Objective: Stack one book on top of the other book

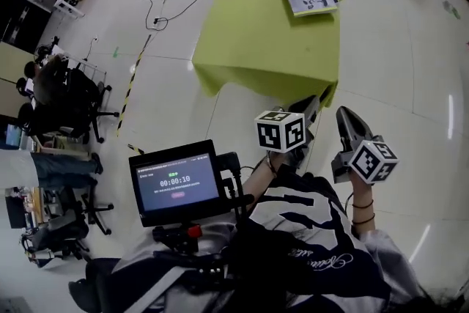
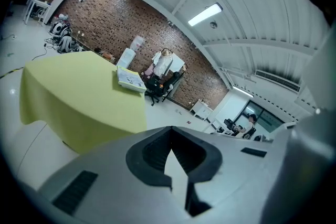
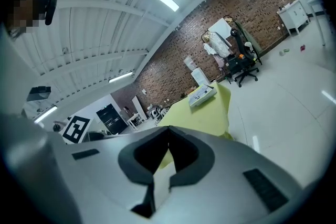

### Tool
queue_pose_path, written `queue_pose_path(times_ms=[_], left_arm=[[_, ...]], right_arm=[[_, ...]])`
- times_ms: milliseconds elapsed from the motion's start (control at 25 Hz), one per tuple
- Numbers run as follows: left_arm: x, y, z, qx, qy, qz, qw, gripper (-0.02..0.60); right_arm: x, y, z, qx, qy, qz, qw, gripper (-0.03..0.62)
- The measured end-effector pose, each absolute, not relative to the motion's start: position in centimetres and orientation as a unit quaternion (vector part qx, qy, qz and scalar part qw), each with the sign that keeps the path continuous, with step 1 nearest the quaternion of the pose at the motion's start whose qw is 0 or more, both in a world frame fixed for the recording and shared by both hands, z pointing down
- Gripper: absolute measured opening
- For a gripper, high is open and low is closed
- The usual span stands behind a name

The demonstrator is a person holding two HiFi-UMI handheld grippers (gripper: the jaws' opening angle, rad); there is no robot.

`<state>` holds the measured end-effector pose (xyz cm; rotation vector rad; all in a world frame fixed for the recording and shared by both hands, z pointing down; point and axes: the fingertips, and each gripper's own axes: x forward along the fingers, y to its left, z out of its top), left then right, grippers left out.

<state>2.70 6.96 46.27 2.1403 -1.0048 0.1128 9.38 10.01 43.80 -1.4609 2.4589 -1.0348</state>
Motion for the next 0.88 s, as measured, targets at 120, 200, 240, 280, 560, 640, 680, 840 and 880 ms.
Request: queue_pose_path(times_ms=[120,200,240,280,560,640,680,840,880], left_arm=[[2.6,12.4,47.0,0.835,-0.395,0.058,0.379,0.005],[2.3,13.4,47.1,0.833,-0.399,0.062,0.380,0.005],[2.1,13.5,47.1,0.832,-0.401,0.062,0.379,0.005],[1.9,13.4,47.2,0.831,-0.404,0.061,0.377,0.005],[0.5,12.4,47.8,0.834,-0.418,0.053,0.356,0.005],[-0.3,12.6,47.8,0.836,-0.419,0.050,0.349,0.005],[-1.0,12.8,47.5,0.838,-0.419,0.050,0.345,0.005],[-6.4,14.2,45.4,0.845,-0.416,0.055,0.332,0.005],[-7.8,14.4,44.8,0.847,-0.415,0.055,0.329,0.005]], right_arm=[[8.8,14.4,43.7,-0.470,0.813,-0.339,0.050,-0.008],[8.3,15.0,43.8,-0.461,0.817,-0.342,0.048,-0.008],[8.0,14.9,43.9,-0.457,0.819,-0.344,0.047,-0.008],[7.7,14.8,44.2,-0.454,0.820,-0.345,0.046,-0.008],[5.9,14.2,46.0,-0.436,0.832,-0.341,0.040,-0.008],[5.1,14.3,46.0,-0.436,0.835,-0.334,0.040,-0.008],[4.5,14.3,45.7,-0.438,0.835,-0.330,0.040,-0.008],[-0.1,15.3,43.3,-0.456,0.827,-0.326,0.049,-0.008],[-1.4,15.5,42.8,-0.461,0.823,-0.328,0.052,-0.008]])
